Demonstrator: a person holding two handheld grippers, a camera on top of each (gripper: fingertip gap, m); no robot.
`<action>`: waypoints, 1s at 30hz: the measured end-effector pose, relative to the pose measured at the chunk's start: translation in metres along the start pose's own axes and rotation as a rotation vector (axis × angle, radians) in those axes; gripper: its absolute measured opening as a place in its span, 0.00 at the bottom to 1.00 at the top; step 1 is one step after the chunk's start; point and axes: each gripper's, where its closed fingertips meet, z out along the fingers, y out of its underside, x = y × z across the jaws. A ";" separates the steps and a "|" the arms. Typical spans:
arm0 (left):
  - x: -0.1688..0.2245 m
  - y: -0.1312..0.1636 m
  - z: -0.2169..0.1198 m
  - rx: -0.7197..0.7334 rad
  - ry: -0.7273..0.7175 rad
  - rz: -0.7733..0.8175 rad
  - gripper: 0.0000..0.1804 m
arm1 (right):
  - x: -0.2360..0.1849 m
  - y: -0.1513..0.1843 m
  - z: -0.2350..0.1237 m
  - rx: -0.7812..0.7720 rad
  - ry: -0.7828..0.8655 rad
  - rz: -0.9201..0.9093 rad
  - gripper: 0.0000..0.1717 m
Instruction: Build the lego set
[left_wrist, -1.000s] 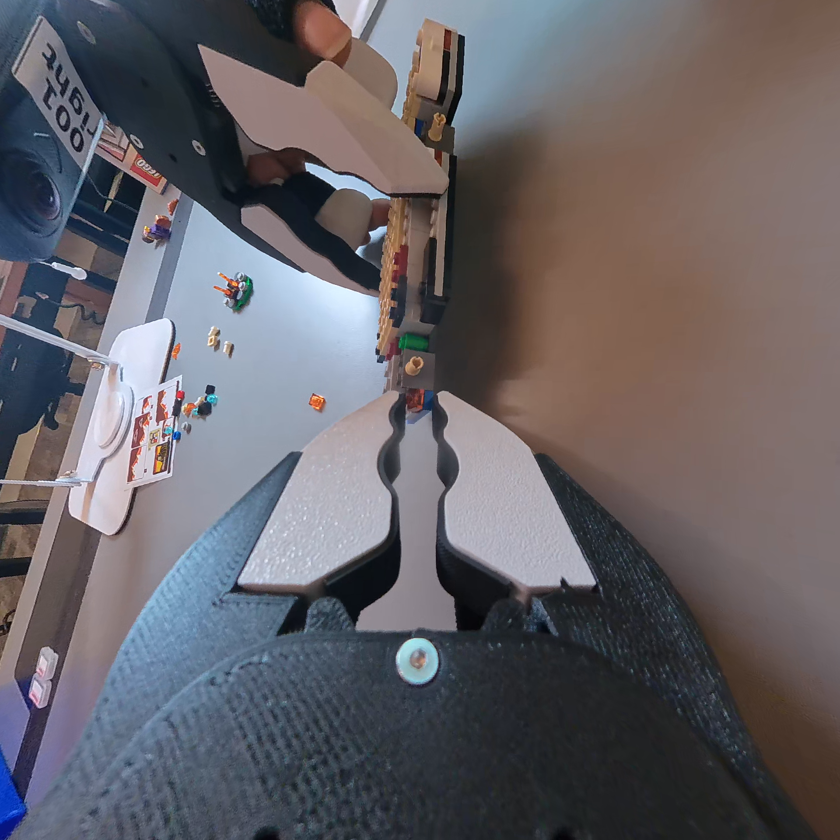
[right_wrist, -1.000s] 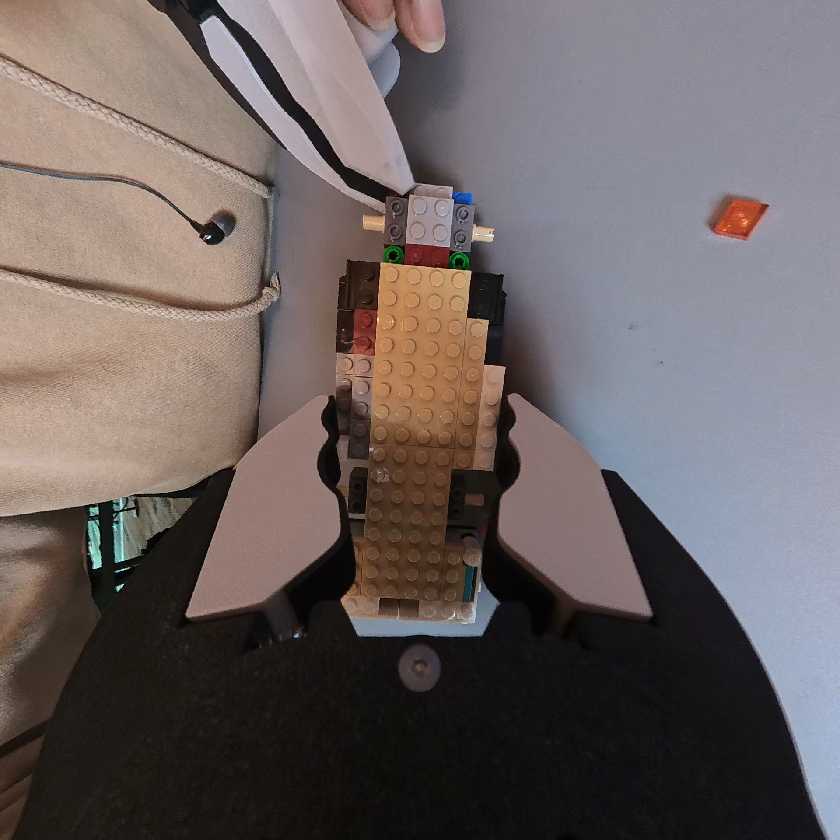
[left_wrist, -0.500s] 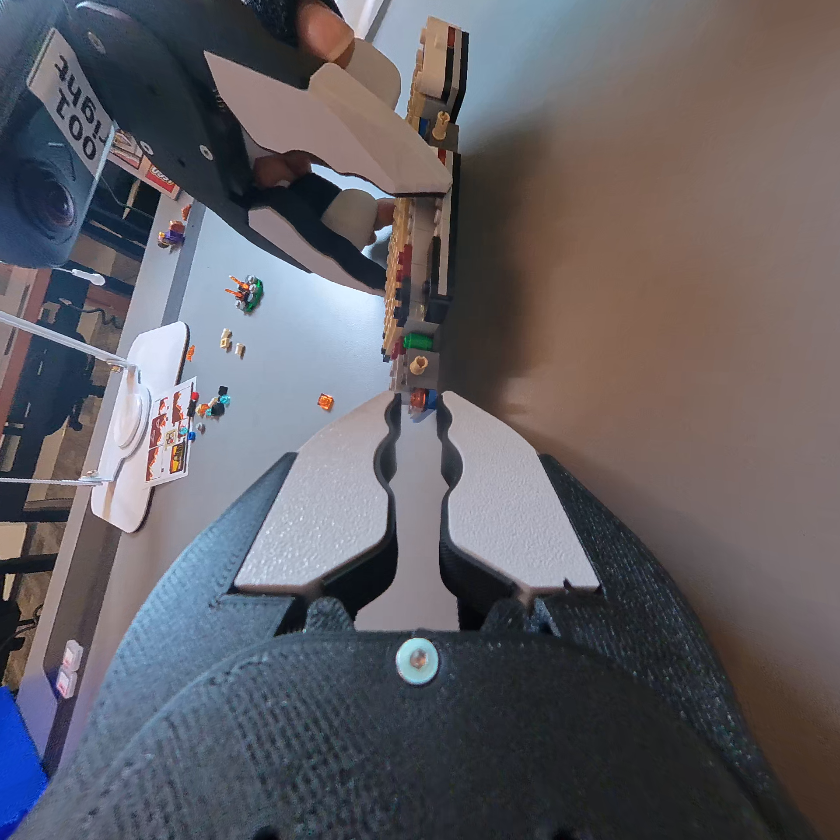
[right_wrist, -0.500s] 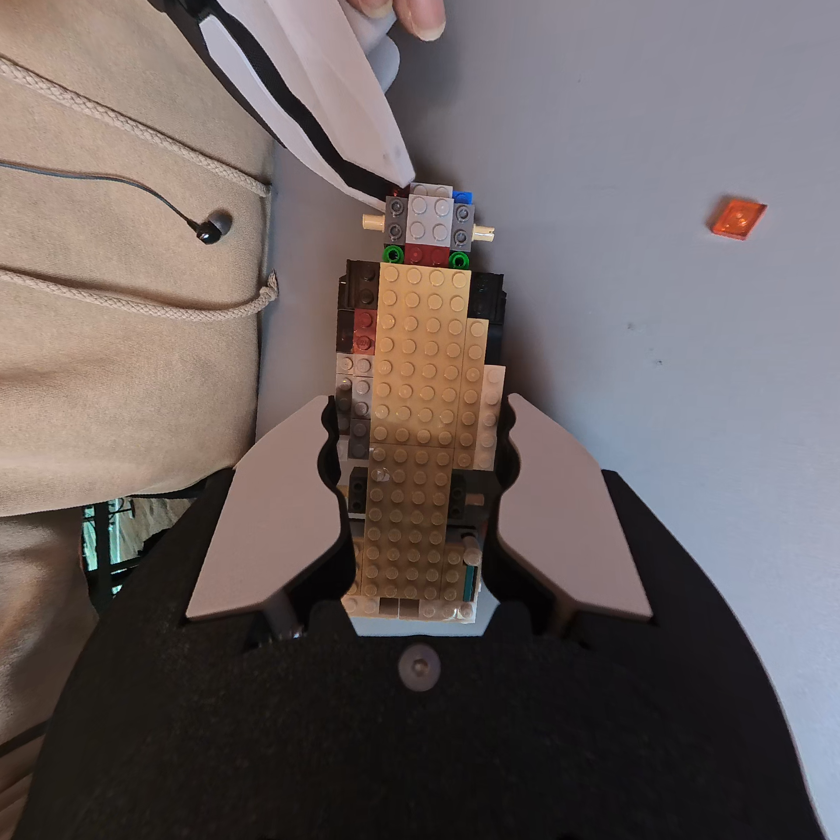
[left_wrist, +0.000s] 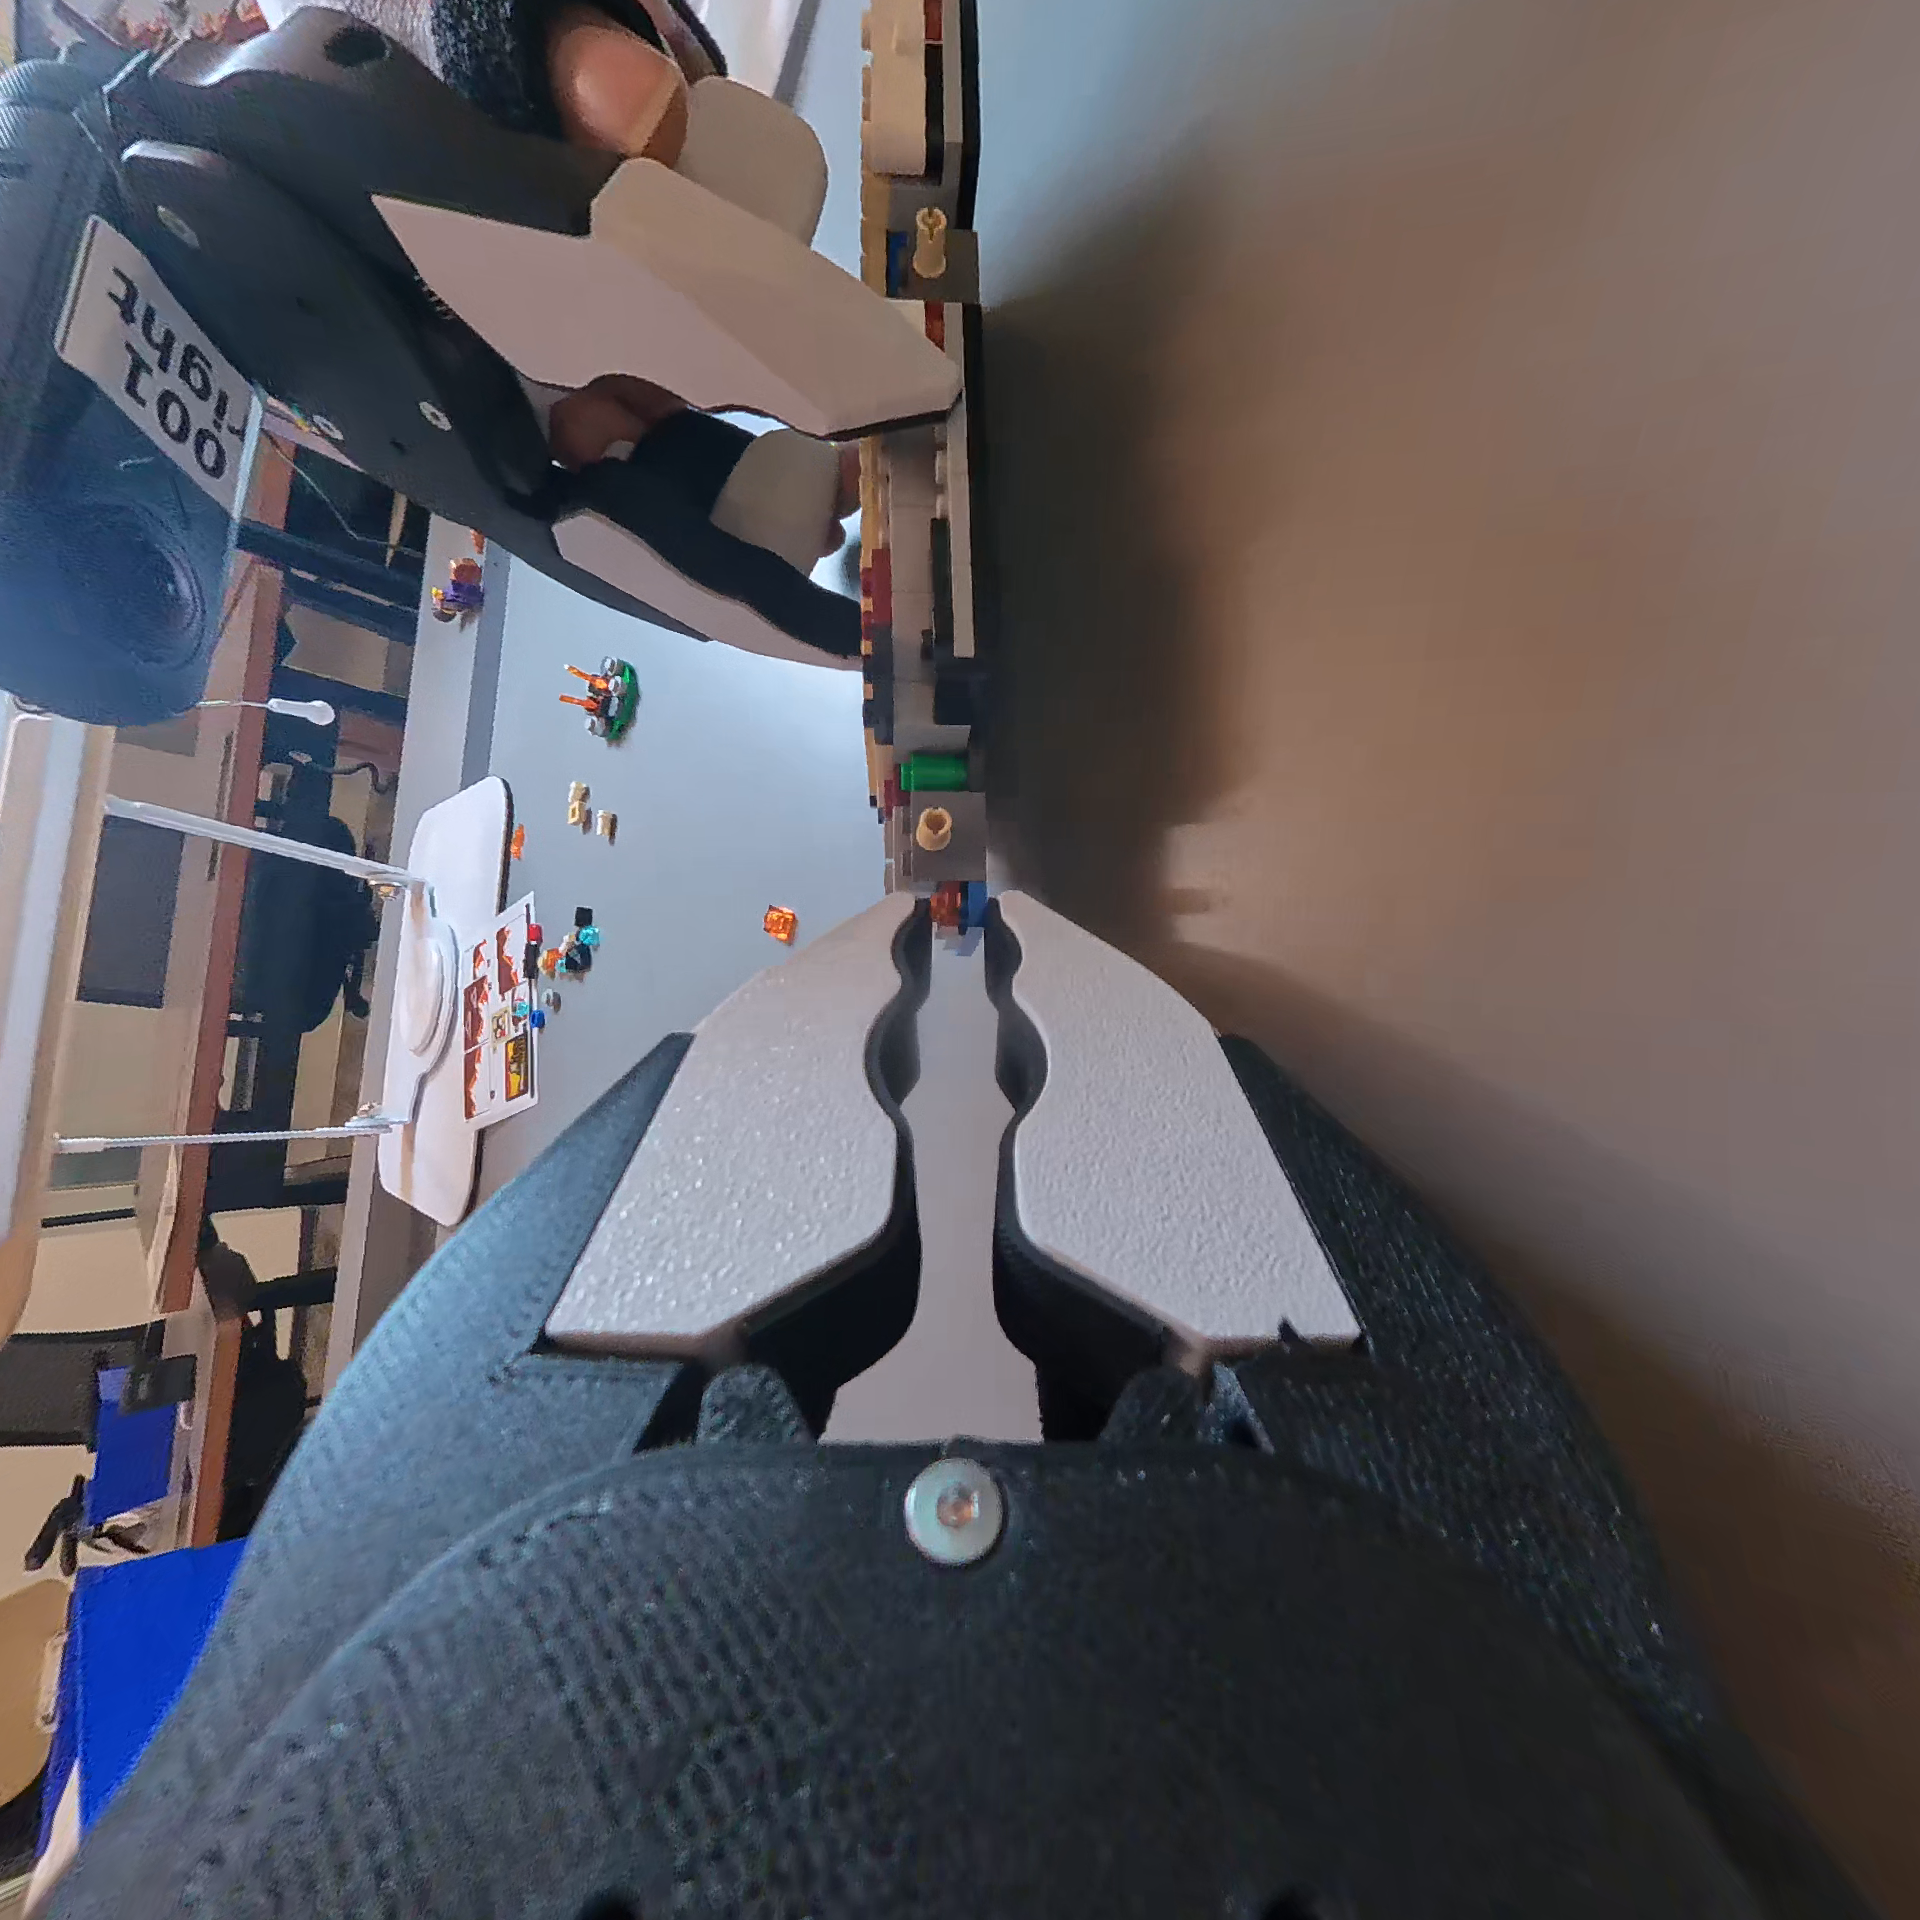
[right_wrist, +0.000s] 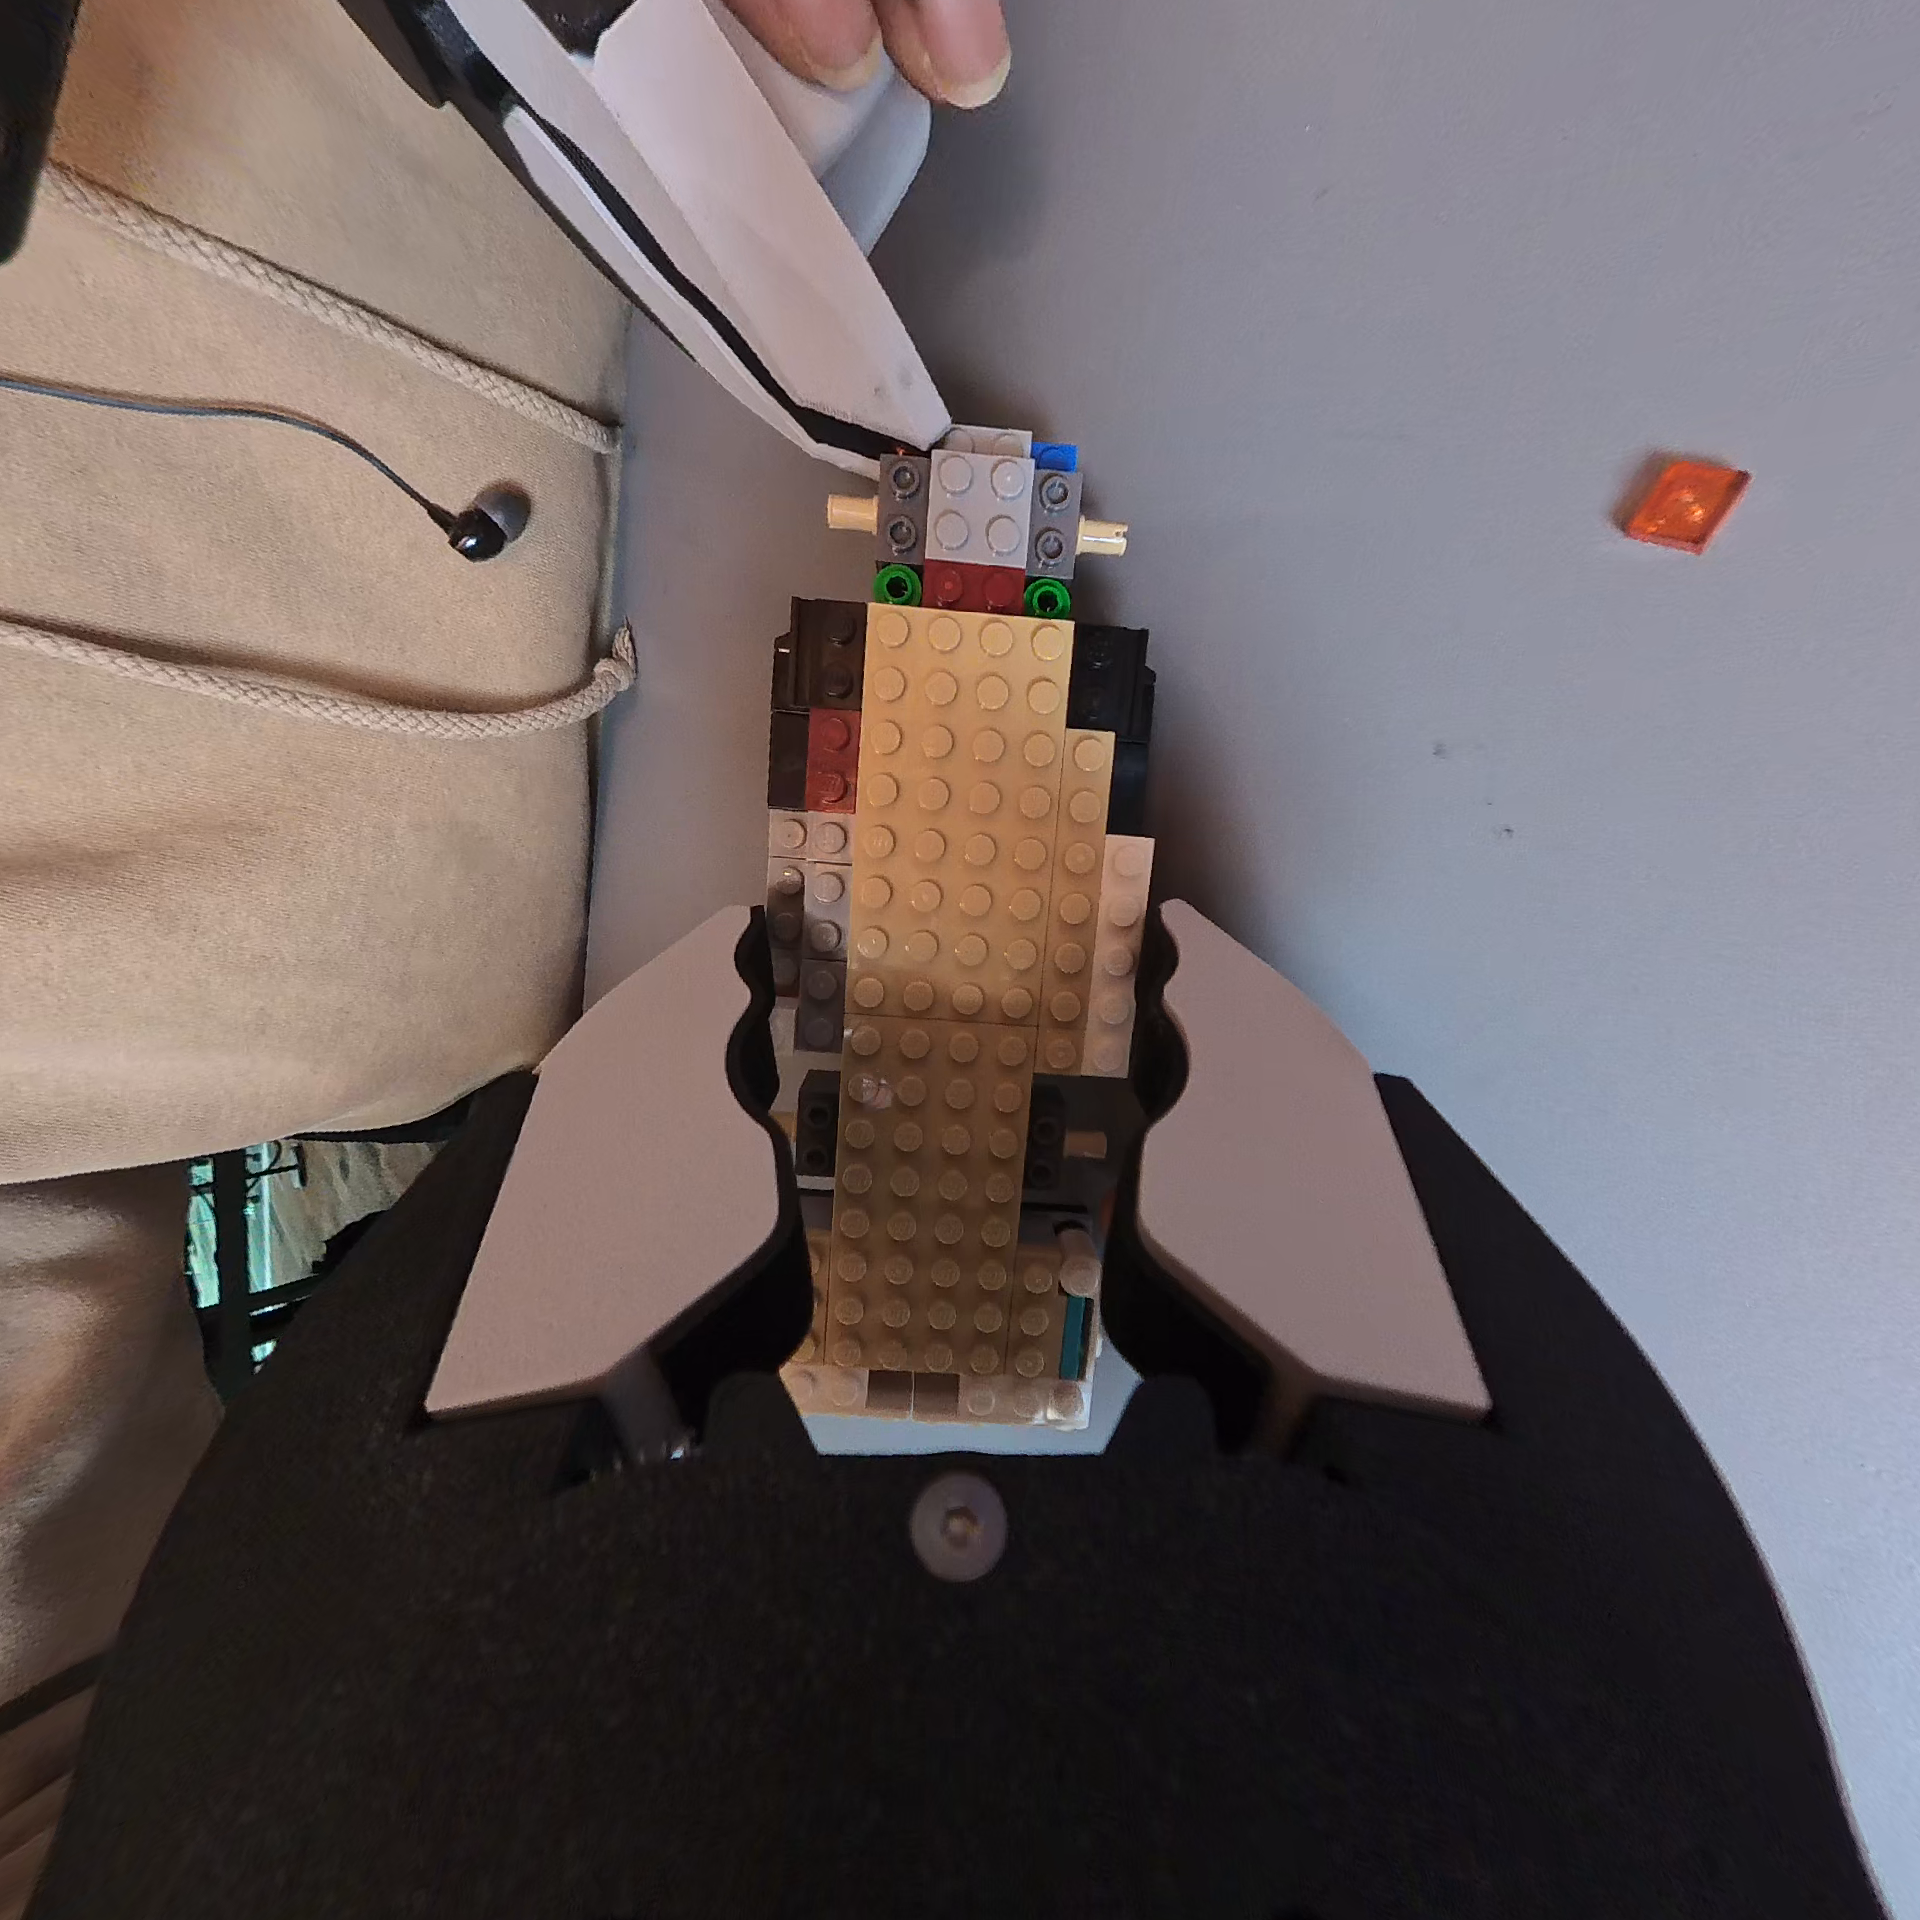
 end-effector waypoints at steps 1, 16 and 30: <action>0.000 0.000 0.000 -0.002 0.003 0.004 0.05 | 0.000 0.000 0.000 0.000 0.001 -0.002 0.39; 0.004 -0.006 0.002 0.012 -0.014 0.041 0.04 | 0.002 0.002 -0.003 0.049 0.022 -0.001 0.35; 0.004 0.006 0.009 -0.043 -0.076 0.138 0.05 | 0.008 0.012 -0.001 -0.044 0.308 -0.065 0.39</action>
